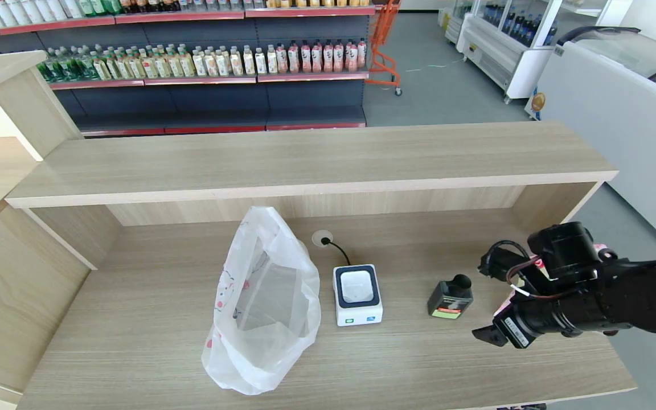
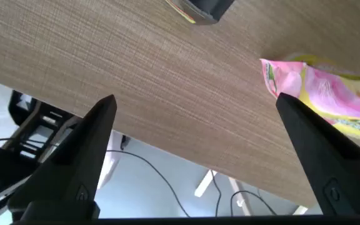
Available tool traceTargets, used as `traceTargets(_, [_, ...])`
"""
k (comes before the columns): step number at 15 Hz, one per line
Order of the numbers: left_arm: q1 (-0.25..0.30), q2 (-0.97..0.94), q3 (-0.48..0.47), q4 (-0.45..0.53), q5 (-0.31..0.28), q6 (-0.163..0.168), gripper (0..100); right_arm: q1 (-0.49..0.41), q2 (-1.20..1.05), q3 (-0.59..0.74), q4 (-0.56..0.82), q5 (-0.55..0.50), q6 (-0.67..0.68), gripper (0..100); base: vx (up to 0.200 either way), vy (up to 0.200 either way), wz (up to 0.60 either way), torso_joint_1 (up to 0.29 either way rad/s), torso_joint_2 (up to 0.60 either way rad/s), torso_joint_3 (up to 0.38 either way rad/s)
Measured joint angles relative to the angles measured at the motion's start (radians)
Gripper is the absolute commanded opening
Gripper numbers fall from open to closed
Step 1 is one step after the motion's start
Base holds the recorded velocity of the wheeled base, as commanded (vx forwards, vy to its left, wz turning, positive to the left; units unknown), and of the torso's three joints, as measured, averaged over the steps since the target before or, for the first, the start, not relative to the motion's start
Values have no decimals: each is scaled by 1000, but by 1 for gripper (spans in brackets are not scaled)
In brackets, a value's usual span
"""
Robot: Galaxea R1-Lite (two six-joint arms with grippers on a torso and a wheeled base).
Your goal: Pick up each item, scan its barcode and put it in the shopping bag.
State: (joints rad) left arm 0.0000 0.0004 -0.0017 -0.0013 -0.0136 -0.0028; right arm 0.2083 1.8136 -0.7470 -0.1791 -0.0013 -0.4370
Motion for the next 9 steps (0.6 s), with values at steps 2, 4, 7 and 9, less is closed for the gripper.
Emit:
traceTargets(2, [0,0,0,0,0,0,100,3,53,-4,-130,0,-79,100,0,0,0,0,0,0])
traceTargets(4, [0,0,0,0,0,0,100,6,95,-9,-173,1,-107,100,0,0,0,0,0,0])
traceTargets(7, [0,0,0,0,0,0,100,23,146,-34,-202,17,-104,100,0,0,0,0,0,0])
traceTargets(9, [0,0,0,0,0,0,100,39,184,-68,-236,71,-101,100,0,0,0,0,0,0])
